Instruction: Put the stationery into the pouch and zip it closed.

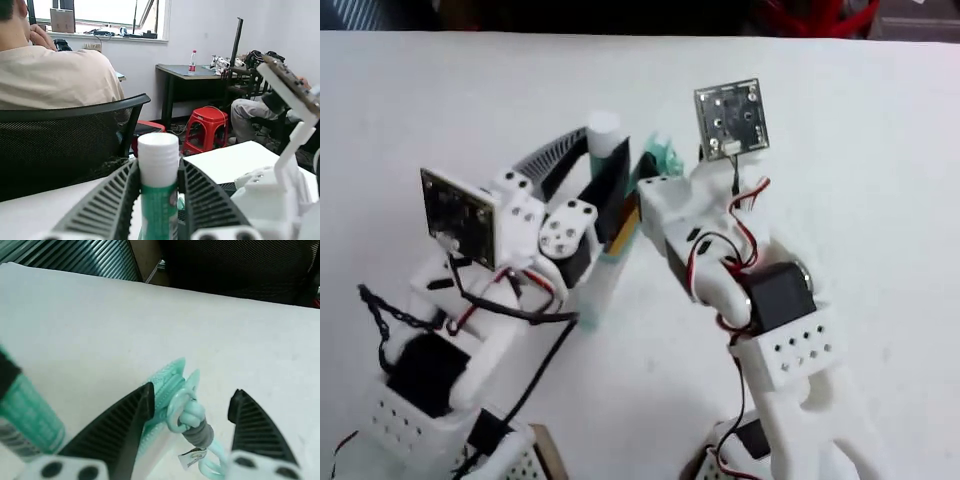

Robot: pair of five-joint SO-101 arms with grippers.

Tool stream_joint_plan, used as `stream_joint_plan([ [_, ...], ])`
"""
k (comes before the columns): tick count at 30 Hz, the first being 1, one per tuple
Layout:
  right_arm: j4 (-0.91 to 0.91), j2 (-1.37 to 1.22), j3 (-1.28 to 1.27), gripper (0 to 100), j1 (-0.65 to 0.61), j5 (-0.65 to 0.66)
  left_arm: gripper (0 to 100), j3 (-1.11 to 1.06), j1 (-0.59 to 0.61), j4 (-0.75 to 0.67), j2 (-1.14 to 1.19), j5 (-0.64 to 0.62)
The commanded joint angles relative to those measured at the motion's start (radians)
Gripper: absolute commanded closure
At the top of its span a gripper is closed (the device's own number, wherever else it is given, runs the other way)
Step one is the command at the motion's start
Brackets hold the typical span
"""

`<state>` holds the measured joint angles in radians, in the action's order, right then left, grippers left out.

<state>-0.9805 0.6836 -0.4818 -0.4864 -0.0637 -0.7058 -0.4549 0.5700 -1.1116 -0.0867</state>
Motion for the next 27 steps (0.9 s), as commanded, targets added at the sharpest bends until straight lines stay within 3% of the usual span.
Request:
stream_joint_plan([
  [1, -0.002, 0.001, -0.026, 75.2, -0.005, 0.028, 98, 0.000, -0.051, -0.040, -0.010, -0.075],
  [12, -0.001, -0.007, -0.026, 75.2, -0.004, 0.032, 97, -0.080, -0.074, -0.008, -0.145, -0.133],
  [20, -0.005, -0.002, -0.028, 75.2, -0.005, 0.028, 97, -0.227, -0.065, -0.035, -0.193, -0.081],
  [27, -0.007, 0.001, -0.028, 75.2, -0.004, 0.028, 97, -0.285, 0.024, -0.075, -0.191, -0.002],
])
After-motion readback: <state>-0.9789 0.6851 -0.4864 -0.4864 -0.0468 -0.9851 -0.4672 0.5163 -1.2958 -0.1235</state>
